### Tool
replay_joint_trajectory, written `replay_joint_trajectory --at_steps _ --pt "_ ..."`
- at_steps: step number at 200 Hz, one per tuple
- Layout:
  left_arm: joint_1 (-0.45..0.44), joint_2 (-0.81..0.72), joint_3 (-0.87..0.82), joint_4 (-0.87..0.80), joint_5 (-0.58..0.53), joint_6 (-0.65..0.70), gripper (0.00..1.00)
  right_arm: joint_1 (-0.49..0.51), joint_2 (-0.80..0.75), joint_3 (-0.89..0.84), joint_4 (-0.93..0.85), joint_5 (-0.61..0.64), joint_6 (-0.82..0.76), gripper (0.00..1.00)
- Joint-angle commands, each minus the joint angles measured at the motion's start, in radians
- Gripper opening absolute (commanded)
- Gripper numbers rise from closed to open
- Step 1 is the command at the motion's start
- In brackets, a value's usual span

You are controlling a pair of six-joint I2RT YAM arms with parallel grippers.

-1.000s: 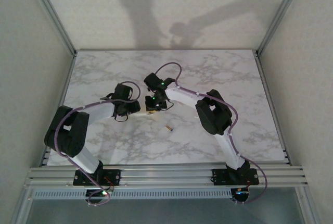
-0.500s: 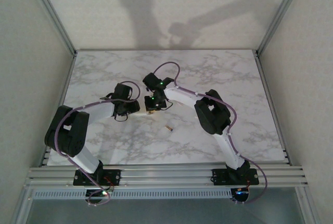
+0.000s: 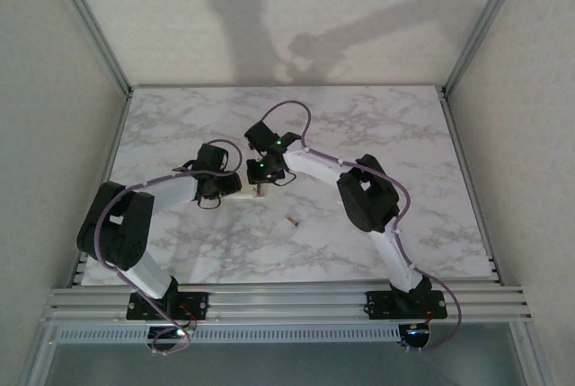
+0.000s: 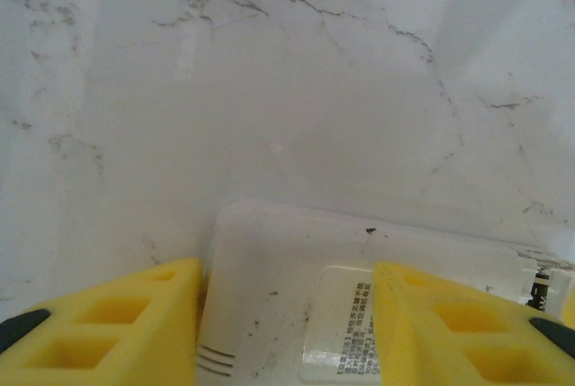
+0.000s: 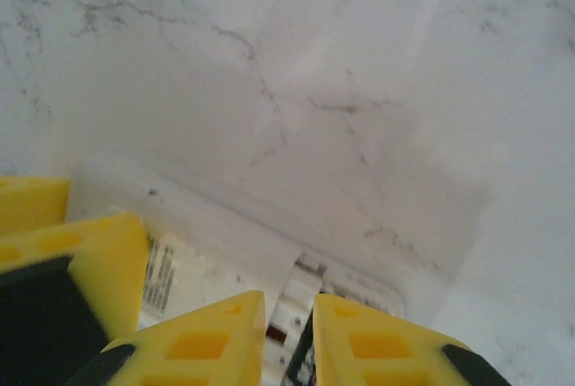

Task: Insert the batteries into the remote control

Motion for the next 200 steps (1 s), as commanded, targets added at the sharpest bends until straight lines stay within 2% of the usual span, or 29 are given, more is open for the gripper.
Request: replay_joint_trajectory --at_steps 1,32,73,149,185,200 --pt "-0.007 0.051 -0.014 0.017 0.041 0.007 0.49 0.0 -0.114 -0.067 0.026 -0.022 0.041 0.23" --pt "-0.008 0.046 -0.01 0.017 0.042 0.004 0.49 0.002 -0.145 -0.122 0.045 -0.03 0.064 0.21" --pt "-0.008 0.045 -0.003 0.007 0.04 0.007 0.49 0.002 -0.092 -0.127 0.065 -0.044 0.061 0.1" --pt "-0.008 0.046 -0.005 0.005 0.036 0.005 0.49 0.006 0.02 -0.142 0.096 -0.089 0.075 0.08" --pt "-0.008 0.038 -0.004 0.005 0.03 0.002 0.49 0.005 -0.079 -0.115 0.044 -0.057 0.045 0.1" --pt "-0.008 0.024 0.0 -0.002 0.024 -0.002 0.53 0.003 -0.158 -0.147 0.037 -0.031 0.04 0.12"
